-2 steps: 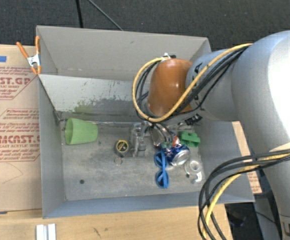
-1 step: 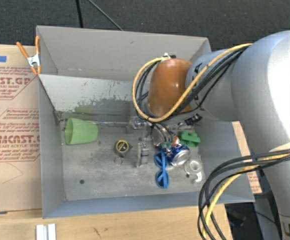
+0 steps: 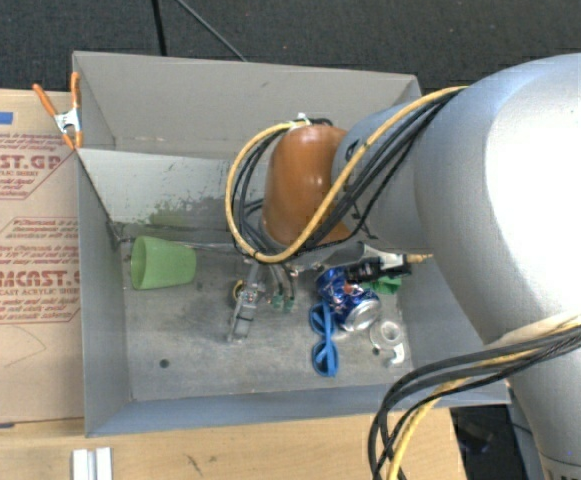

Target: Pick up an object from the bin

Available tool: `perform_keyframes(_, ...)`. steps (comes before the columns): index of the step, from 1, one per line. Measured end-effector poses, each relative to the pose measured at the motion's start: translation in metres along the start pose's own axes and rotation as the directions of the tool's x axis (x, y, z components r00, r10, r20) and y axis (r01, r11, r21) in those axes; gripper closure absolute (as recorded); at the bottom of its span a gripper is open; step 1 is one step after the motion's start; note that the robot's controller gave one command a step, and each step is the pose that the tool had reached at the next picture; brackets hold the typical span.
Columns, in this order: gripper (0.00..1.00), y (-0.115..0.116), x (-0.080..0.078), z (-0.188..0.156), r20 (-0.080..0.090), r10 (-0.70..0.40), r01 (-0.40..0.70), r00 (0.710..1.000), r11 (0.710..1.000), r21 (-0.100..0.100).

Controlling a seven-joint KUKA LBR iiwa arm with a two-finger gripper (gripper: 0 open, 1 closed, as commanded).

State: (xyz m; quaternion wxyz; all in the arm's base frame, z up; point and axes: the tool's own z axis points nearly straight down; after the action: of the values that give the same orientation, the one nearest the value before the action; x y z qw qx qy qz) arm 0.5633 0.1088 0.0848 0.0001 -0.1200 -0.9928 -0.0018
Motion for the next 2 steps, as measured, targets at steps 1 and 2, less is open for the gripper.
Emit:
perform_keyframes(1,0.00,-0.063,-0.012,-0.040,0.006,0.068,-0.068,0.998,0.998,0.004)
perform_keyframes(2,0.00,-0.040,0.035,-0.017,-0.005,0.031,-0.031,1.000,1.000,0.004)
